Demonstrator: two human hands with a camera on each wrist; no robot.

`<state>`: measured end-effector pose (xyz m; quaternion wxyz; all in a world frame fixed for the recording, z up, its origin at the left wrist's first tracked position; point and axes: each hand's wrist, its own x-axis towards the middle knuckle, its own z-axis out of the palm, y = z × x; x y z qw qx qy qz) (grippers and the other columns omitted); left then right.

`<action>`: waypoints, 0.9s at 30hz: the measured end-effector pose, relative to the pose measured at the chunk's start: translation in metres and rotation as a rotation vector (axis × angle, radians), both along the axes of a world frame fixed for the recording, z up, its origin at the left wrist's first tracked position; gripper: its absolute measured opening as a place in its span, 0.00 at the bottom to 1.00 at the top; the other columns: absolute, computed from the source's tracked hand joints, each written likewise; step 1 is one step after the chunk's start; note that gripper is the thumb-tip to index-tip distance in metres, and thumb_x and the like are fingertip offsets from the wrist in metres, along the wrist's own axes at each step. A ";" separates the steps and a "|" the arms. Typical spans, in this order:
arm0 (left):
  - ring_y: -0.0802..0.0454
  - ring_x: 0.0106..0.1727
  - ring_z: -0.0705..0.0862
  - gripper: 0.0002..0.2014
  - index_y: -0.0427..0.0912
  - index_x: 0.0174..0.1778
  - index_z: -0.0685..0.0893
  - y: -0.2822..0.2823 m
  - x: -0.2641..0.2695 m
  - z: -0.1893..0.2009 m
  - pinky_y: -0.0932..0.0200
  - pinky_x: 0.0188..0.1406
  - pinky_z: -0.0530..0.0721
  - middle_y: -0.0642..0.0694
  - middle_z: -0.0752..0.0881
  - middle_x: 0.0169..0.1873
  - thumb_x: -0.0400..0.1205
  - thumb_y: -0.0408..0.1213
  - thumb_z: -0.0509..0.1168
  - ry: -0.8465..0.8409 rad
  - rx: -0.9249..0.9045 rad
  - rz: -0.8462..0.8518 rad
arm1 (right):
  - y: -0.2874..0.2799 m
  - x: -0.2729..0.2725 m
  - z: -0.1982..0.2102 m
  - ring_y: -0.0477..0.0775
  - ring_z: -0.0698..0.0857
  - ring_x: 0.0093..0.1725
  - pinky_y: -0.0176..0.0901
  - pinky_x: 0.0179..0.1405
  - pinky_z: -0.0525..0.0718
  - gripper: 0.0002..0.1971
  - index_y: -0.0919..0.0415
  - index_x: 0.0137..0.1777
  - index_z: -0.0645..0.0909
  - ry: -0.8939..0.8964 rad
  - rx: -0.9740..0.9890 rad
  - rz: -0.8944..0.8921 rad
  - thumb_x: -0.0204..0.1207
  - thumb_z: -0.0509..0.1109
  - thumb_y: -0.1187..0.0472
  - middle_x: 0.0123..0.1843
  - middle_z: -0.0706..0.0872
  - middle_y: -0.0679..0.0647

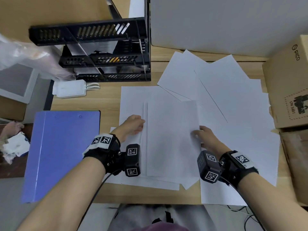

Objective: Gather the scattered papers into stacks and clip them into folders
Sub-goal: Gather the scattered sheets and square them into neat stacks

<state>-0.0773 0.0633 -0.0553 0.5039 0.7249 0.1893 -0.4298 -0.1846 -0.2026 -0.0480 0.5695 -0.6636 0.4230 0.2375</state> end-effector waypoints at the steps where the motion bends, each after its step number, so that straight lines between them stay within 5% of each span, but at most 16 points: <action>1: 0.48 0.55 0.83 0.26 0.41 0.77 0.67 -0.003 -0.001 -0.002 0.54 0.60 0.79 0.43 0.83 0.56 0.84 0.40 0.65 0.007 0.001 -0.010 | 0.000 0.001 -0.002 0.58 0.81 0.36 0.43 0.37 0.76 0.07 0.61 0.44 0.81 0.010 0.011 0.004 0.77 0.62 0.71 0.41 0.82 0.60; 4: 0.44 0.66 0.81 0.33 0.37 0.81 0.61 -0.009 -0.004 -0.008 0.53 0.66 0.79 0.38 0.79 0.68 0.83 0.40 0.67 0.018 0.033 -0.014 | 0.000 0.000 -0.006 0.59 0.76 0.39 0.45 0.38 0.71 0.04 0.62 0.44 0.77 0.036 0.037 0.003 0.76 0.62 0.70 0.40 0.77 0.60; 6: 0.45 0.60 0.84 0.29 0.35 0.78 0.66 -0.012 -0.006 -0.010 0.55 0.60 0.82 0.36 0.80 0.68 0.83 0.37 0.67 0.030 0.017 -0.001 | 0.000 0.000 -0.009 0.57 0.72 0.36 0.43 0.35 0.67 0.04 0.61 0.43 0.73 0.057 0.048 -0.007 0.76 0.62 0.70 0.37 0.72 0.58; 9: 0.51 0.42 0.84 0.06 0.40 0.56 0.83 -0.016 -0.008 -0.010 0.60 0.46 0.82 0.37 0.87 0.55 0.83 0.32 0.66 0.012 -0.012 -0.015 | -0.001 0.000 -0.012 0.56 0.72 0.32 0.42 0.34 0.69 0.07 0.62 0.39 0.73 0.085 0.049 -0.034 0.77 0.64 0.70 0.35 0.72 0.58; 13: 0.54 0.39 0.83 0.12 0.39 0.61 0.80 -0.019 -0.012 -0.015 0.64 0.35 0.80 0.46 0.85 0.45 0.82 0.29 0.67 -0.102 0.021 0.042 | 0.003 -0.002 -0.009 0.46 0.79 0.19 0.30 0.16 0.71 0.06 0.64 0.43 0.76 0.024 0.098 -0.023 0.79 0.63 0.72 0.32 0.77 0.56; 15: 0.52 0.44 0.83 0.14 0.39 0.63 0.79 -0.019 -0.015 -0.017 0.63 0.38 0.80 0.46 0.84 0.48 0.81 0.29 0.68 -0.141 0.027 0.047 | 0.006 0.000 -0.008 0.43 0.82 0.19 0.29 0.14 0.73 0.06 0.63 0.50 0.77 -0.016 0.102 -0.023 0.79 0.64 0.73 0.36 0.81 0.56; 21: 0.47 0.58 0.85 0.15 0.43 0.63 0.77 -0.017 -0.016 -0.008 0.57 0.54 0.84 0.43 0.85 0.60 0.81 0.29 0.69 -0.128 -0.083 0.035 | 0.014 0.004 -0.001 0.56 0.87 0.40 0.39 0.27 0.84 0.14 0.62 0.60 0.79 -0.086 0.154 -0.048 0.77 0.64 0.75 0.49 0.87 0.59; 27: 0.44 0.58 0.88 0.15 0.44 0.60 0.84 0.008 -0.005 0.024 0.54 0.52 0.85 0.45 0.90 0.55 0.79 0.26 0.68 -0.175 -0.244 0.107 | 0.019 0.018 0.023 0.51 0.91 0.35 0.40 0.30 0.87 0.11 0.61 0.53 0.83 -0.225 0.194 -0.062 0.78 0.65 0.74 0.42 0.91 0.55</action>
